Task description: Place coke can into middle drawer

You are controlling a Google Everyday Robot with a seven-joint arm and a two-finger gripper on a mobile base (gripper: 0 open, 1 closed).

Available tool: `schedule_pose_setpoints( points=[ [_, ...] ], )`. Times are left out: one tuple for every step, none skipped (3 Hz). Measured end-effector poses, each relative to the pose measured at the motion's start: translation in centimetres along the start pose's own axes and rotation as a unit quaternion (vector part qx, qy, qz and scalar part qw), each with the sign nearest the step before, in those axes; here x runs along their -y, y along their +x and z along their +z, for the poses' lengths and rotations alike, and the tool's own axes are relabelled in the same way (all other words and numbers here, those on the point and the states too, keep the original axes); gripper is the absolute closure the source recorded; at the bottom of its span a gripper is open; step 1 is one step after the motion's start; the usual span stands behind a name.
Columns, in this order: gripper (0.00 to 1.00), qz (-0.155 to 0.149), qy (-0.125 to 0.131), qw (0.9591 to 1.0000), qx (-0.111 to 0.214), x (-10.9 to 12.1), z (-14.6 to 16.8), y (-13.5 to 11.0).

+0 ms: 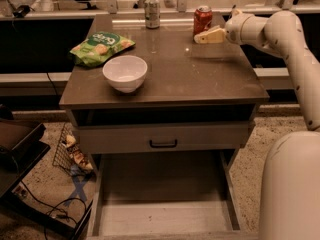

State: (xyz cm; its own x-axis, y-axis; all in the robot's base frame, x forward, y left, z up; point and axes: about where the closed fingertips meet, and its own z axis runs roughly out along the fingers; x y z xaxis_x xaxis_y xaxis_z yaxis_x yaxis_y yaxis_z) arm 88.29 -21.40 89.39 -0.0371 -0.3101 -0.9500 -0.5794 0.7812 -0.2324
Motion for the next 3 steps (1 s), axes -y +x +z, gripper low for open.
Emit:
schedule_pose_setpoints(
  points=[
    [0.0, 0.02, -0.011, 0.9997, 0.009, -0.5, 1.2, 0.1],
    [0.0, 0.051, -0.03, 0.9978, 0.029, -1.3, 3.2, -0.2],
    [0.0, 0.065, -0.049, 0.9955, 0.048, -2.3, 4.8, -1.3]
  ],
)
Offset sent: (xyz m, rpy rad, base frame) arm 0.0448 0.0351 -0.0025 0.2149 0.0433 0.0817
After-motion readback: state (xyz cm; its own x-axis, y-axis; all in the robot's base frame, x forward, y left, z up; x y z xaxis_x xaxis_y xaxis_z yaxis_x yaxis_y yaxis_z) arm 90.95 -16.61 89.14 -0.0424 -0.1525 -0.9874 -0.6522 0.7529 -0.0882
